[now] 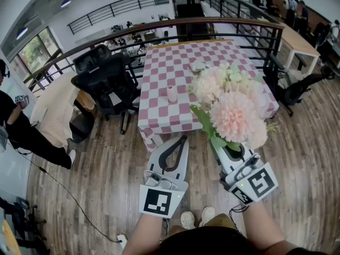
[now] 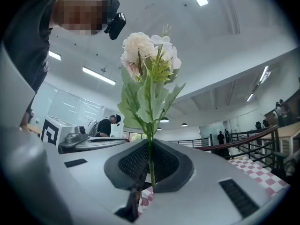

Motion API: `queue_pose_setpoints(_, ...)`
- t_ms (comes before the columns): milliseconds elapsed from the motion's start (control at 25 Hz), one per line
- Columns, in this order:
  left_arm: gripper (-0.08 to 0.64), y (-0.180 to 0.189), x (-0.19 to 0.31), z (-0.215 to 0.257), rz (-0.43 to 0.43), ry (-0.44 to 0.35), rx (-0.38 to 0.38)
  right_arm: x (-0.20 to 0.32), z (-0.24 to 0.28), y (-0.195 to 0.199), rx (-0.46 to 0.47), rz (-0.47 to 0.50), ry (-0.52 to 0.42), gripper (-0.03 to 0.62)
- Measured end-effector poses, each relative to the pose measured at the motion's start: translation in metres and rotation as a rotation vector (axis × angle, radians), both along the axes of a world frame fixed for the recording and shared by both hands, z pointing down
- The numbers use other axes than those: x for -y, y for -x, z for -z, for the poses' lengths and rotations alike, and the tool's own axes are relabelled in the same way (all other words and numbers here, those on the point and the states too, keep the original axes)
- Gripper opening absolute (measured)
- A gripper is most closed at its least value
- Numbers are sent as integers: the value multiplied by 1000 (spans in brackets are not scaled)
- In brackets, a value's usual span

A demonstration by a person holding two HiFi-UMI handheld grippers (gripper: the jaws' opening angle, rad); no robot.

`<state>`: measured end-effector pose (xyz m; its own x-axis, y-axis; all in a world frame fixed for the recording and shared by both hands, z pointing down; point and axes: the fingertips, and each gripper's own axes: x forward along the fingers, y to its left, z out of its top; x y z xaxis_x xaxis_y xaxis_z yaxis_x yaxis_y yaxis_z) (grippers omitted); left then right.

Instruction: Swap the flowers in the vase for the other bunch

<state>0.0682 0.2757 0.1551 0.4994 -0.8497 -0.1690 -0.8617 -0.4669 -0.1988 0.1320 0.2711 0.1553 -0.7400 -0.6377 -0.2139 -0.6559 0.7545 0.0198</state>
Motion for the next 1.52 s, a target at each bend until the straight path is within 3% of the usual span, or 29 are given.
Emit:
queue_pose_setpoints(680,9,-15,-1,-2,31,11,-8,2,-8,-16,20,19,33,43)
queue_pose_setpoints(760,9,-17,-1,-4,42,-2,41,2,-10,-20,24,23,34,43)
queue_pose_setpoints(880,9,-24,-2,-8,55,-51,207,0,-13,-24,30,41,34,43)
queue_pose_setpoints(920,9,-25,-3,-8,56,-51,206,-1,-13,-25,33,48,35,43)
queue_pose_setpoints(1040,9,-28,-3,-9,70,-16,97,-4,-13,-30,38,58,35,43)
queue_pose_setpoints(1160,9,-36,-5,-11,66,-32,151,-6,-16,-36,41,66,31,43)
queue_pose_setpoints(1240,9,-42,-6,-13,66,-28,139,-8,-16,-40,41,73,28,43)
queue_pose_setpoints(1360,9,-53,-7,-13,55,-47,202,-10,-13,-44,44,81,18,43)
queue_pose_setpoints(1520,9,-59,-5,-13,40,17,39,-11,-10,-49,48,83,12,43)
